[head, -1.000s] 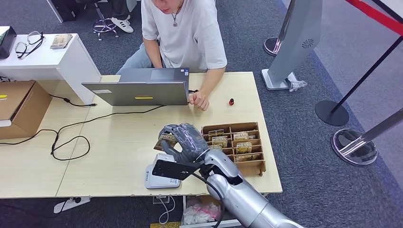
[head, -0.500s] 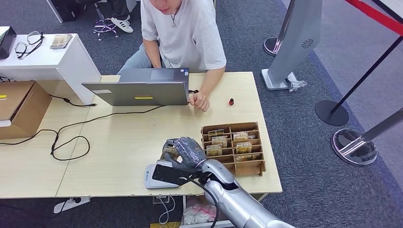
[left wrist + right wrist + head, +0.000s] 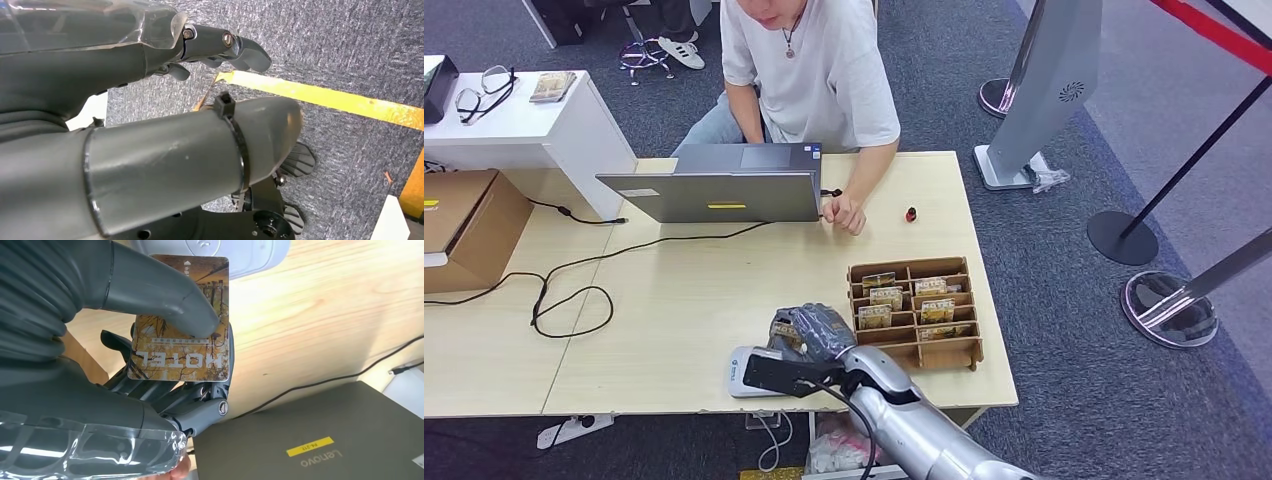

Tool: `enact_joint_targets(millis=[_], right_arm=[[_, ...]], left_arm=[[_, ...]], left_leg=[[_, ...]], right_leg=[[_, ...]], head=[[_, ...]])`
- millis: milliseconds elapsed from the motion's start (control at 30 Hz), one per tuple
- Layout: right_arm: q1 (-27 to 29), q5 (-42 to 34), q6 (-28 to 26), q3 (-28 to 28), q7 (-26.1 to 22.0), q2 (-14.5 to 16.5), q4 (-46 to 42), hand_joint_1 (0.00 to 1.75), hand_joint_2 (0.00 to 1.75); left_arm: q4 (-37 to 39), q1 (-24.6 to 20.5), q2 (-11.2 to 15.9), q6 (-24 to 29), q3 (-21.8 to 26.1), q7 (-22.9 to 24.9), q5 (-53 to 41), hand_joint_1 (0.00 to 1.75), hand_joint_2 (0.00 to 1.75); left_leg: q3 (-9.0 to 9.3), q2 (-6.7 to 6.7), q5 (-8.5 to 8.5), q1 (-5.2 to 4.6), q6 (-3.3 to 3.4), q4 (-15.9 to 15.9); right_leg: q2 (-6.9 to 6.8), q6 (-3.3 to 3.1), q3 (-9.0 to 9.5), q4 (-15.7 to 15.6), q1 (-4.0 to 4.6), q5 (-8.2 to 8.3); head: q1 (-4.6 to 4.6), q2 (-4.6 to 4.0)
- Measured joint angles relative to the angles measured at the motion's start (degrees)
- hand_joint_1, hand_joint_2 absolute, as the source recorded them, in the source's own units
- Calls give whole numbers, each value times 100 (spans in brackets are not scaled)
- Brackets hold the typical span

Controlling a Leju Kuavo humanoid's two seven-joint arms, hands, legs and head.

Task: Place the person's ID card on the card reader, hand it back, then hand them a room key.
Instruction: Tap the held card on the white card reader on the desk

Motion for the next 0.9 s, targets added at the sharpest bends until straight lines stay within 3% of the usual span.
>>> enact_joint_targets(millis=[900], right_arm=[[-38,46,88,221,283,411,563,175,175]], left_arm=[[0,-5,19,-192,-4,15,-204,0,0]], left_leg=[[1,1,0,0,0,0]], right_leg=[[0,0,0,0,0,0]], head=[[-1,0]])
